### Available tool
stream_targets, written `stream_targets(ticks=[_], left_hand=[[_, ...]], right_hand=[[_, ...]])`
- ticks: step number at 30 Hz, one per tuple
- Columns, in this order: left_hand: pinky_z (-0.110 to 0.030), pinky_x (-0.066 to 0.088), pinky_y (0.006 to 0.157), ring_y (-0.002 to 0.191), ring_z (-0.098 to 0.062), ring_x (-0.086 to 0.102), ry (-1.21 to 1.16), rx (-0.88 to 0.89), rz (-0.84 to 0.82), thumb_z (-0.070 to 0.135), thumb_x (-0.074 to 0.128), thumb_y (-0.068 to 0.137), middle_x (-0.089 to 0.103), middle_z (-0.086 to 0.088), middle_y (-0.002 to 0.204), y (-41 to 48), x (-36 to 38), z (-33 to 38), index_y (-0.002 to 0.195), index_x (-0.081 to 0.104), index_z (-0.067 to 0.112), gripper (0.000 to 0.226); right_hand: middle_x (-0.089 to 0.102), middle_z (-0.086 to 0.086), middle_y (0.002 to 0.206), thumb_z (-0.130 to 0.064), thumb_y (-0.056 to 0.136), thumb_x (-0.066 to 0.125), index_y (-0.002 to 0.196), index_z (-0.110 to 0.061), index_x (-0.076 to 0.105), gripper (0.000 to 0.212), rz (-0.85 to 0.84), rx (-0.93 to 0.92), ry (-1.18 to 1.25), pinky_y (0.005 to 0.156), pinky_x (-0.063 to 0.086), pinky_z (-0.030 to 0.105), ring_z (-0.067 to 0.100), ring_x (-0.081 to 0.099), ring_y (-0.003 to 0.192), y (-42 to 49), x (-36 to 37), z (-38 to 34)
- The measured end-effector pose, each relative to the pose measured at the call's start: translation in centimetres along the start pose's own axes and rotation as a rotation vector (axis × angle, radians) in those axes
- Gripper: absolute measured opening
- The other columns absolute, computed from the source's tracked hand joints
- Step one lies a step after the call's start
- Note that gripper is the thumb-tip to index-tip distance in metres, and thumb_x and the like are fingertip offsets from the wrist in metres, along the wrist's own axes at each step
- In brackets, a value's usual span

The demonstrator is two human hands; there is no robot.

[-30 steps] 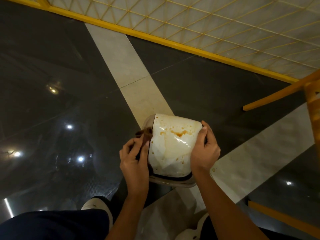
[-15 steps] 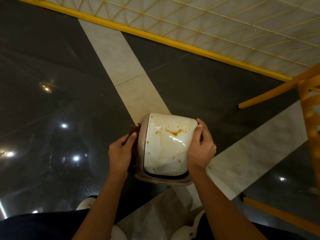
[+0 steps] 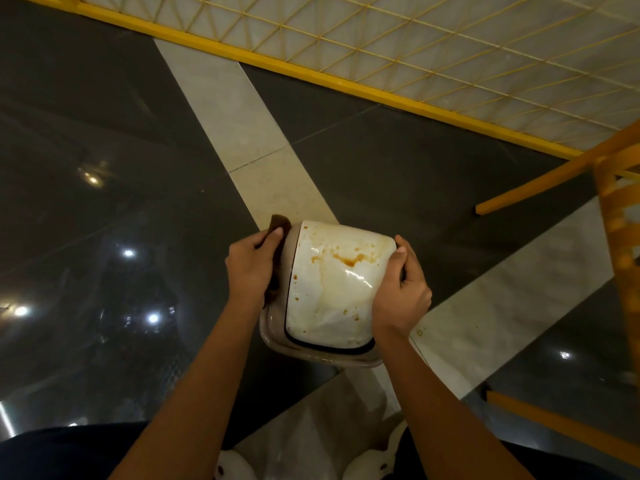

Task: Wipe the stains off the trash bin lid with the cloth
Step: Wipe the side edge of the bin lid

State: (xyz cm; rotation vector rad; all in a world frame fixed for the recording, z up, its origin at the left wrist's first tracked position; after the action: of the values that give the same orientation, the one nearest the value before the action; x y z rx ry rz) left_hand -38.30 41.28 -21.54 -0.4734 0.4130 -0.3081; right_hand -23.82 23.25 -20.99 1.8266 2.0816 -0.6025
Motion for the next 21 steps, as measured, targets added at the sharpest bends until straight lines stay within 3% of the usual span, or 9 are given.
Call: stream_targets(ticks=[6, 9, 11, 16, 21], left_hand=[[-0.028, 0.049, 0.079, 0.085, -0.009, 0.063, -0.043, 0.04, -0.034, 0.032, 0.065, 0.084, 0.068, 0.01, 0.08, -1.1, -1.1, -0.6, 0.089, 0.07, 0.033, 0.008], [-0.028, 0.047, 0.079, 0.085, -0.012, 0.061, 0.008, -0.011, -0.014, 0.031, 0.063, 0.085, 0.065, 0.01, 0.077, -0.1, -0.6, -0.9, 0.099, 0.071, 0.022, 0.018], [-0.028, 0.047, 0.081, 0.09, -0.014, 0.061, 0.019, -0.013, -0.027, 0.032, 0.064, 0.085, 0.068, 0.005, 0.086, 0.6, 0.0, -0.2, 0.104, 0.07, 0.02, 0.023], [-0.03, 0.049, 0.081, 0.09, -0.01, 0.063, -0.05, 0.011, -0.024, 0.034, 0.066, 0.083, 0.069, 0.01, 0.086, -0.8, -0.9, -1.1, 0.094, 0.071, 0.031, 0.013], [-0.022, 0.043, 0.068, 0.074, -0.004, 0.055, 0.074, -0.008, -0.017, 0.031, 0.062, 0.087, 0.063, 0.01, 0.077, 0.5, -0.3, -1.1, 0.104, 0.07, 0.02, 0.022]], right_hand=[[0.065, -0.004, 0.114, -0.034, 0.097, 0.04, 0.12, -0.027, 0.06, 0.031, 0.032, 0.016, 0.016, 0.075, 0.045, 0.019, 0.004, 0.056, 0.092, 0.1, 0.0, 0.1], [0.065, -0.005, 0.116, -0.034, 0.097, 0.04, 0.121, -0.025, 0.06, 0.032, 0.032, 0.0, 0.007, 0.08, 0.047, 0.022, 0.006, 0.058, 0.098, 0.1, 0.1, 0.1], [0.064, -0.005, 0.118, -0.033, 0.097, 0.04, 0.12, -0.025, 0.061, 0.032, 0.033, 0.001, 0.006, 0.081, 0.047, 0.023, 0.005, 0.057, 0.1, 0.1, 0.1, 0.1], [0.064, -0.007, 0.117, -0.032, 0.097, 0.042, 0.119, -0.025, 0.062, 0.031, 0.022, -0.012, 0.009, 0.079, 0.044, 0.016, 0.002, 0.055, 0.098, 0.1, 0.0, 0.0], [0.063, -0.01, 0.118, -0.032, 0.097, 0.041, 0.12, -0.025, 0.061, 0.031, 0.003, -0.018, 0.002, 0.077, 0.04, 0.01, -0.002, 0.053, 0.098, 0.2, 0.2, 0.0]])
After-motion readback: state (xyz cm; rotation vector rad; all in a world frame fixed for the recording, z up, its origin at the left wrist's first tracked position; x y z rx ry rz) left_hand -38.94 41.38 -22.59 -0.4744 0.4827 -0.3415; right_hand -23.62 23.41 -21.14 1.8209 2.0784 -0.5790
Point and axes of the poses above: each hand's wrist, its own y-axis towards the middle knuckle, its own x-axis out of the palm, z = x × y, the point moved 6 cm from there along y, towards the middle knuckle
